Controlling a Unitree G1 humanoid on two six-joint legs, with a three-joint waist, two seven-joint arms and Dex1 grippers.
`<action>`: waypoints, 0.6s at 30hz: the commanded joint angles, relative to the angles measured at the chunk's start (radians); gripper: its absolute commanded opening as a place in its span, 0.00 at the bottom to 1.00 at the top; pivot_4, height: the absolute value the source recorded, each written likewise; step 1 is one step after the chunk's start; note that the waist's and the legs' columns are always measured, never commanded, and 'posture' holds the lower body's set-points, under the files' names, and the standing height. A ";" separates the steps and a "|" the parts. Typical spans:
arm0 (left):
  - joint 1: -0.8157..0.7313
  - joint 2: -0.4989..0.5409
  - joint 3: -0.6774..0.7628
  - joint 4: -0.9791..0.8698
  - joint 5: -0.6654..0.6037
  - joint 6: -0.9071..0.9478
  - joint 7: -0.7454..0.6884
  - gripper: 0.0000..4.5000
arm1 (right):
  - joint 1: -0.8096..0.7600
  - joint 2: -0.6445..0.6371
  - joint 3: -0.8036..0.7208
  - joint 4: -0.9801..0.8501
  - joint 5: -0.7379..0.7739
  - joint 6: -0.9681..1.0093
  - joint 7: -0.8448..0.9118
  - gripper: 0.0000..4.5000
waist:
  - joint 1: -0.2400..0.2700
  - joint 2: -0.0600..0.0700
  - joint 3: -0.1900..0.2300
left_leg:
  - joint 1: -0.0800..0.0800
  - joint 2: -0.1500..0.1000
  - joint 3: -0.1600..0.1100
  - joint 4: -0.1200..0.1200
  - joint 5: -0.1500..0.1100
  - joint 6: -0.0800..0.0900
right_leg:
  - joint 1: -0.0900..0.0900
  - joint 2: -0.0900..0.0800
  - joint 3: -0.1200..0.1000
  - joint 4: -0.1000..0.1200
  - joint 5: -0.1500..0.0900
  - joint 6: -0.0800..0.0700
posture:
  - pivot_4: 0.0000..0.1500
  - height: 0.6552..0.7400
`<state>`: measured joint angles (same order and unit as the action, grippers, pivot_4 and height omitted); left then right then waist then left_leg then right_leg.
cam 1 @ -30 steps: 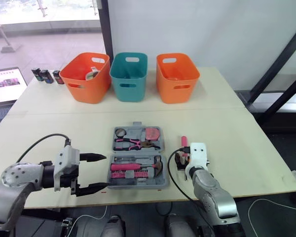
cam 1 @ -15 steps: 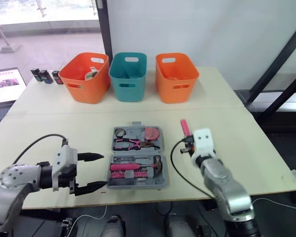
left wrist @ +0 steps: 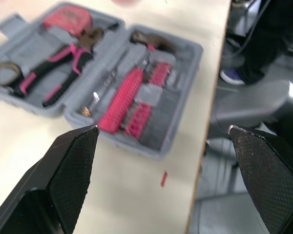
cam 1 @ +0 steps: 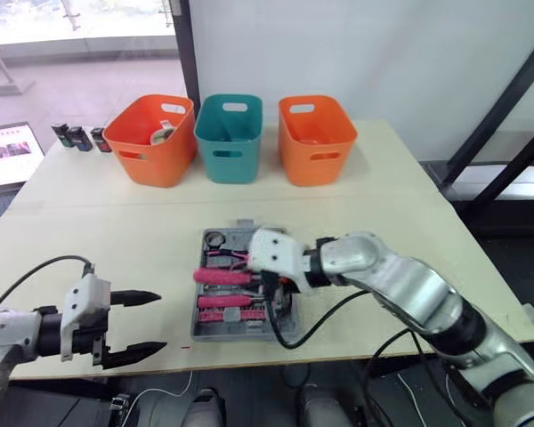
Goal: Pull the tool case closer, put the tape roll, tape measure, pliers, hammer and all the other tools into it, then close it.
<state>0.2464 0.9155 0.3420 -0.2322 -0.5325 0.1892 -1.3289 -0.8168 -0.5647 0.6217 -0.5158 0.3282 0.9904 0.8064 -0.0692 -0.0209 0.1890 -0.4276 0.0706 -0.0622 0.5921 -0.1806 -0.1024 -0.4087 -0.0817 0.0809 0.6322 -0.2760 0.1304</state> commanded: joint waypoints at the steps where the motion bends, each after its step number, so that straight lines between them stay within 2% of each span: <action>1: 0.046 0.028 0.062 -0.018 0.002 -0.022 -0.032 1.00 | -0.077 0.070 0.102 0.029 -0.010 0.109 0.006 0.09 | -0.003 0.000 0.000 | 0.000 0.000 0.000 0.000 0.000 0.000 | -0.001 0.000 0.000 0.000 0.000 0.000 | 1.00 1.00; 8: 0.143 0.041 0.129 -0.058 -0.005 -0.020 -0.063 1.00 | -0.133 0.186 0.224 0.119 -0.060 0.221 -0.064 0.09 | 0.000 0.000 0.000 | -0.001 0.000 0.000 -0.001 0.000 0.000 | -0.003 0.000 0.000 0.001 0.000 0.000 | 1.00 1.00; 18: 0.160 0.043 0.152 -0.085 -0.006 -0.003 -0.061 1.00 | -0.123 0.212 0.291 0.192 -0.101 0.215 -0.086 0.09 | -0.001 0.000 0.000 | -0.001 0.000 0.000 -0.001 0.000 0.000 | -0.003 0.000 0.000 0.001 0.000 0.000 | 1.00 1.00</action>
<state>0.4083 0.9449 0.4585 -0.2963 -0.5317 0.1876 -1.3909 -0.9375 -0.3639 0.9122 -0.3101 0.2372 1.2226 0.7227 -0.0697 -0.0212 0.1889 -0.4290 0.0708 -0.0620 0.5906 -0.1807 -0.1027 -0.4121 -0.0814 0.0806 0.6331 -0.2757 0.1301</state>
